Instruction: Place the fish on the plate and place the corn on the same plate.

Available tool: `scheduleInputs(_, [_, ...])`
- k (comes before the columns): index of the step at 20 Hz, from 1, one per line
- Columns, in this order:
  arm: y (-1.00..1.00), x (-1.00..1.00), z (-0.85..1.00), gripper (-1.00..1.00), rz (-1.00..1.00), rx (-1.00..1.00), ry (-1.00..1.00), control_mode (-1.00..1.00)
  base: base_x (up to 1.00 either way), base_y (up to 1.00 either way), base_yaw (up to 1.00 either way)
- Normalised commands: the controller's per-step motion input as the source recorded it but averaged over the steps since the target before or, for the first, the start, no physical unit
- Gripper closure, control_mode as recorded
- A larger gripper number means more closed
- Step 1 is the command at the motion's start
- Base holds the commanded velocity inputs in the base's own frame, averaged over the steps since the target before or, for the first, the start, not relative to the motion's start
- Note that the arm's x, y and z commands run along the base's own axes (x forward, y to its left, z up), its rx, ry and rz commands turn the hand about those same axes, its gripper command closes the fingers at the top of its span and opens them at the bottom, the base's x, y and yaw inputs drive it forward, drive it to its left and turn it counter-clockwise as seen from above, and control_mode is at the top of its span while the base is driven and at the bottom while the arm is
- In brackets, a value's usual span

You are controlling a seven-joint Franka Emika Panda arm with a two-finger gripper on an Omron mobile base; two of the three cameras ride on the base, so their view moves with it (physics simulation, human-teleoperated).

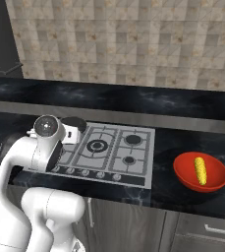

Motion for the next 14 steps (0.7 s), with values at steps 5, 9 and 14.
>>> scheduleInputs(5, [0.00,0.00,0.00,1.00,0.00,0.00,0.00,1.00,-0.21,-0.04,0.00])
scheduleInputs(9, [0.00,0.00,0.00,1.00,0.00,0.00,0.00,1.00,-0.68,-0.08,0.00])
scheduleInputs(14, [0.00,0.00,0.00,1.00,0.00,0.00,0.00,1.00,-0.72,-0.19,0.00])
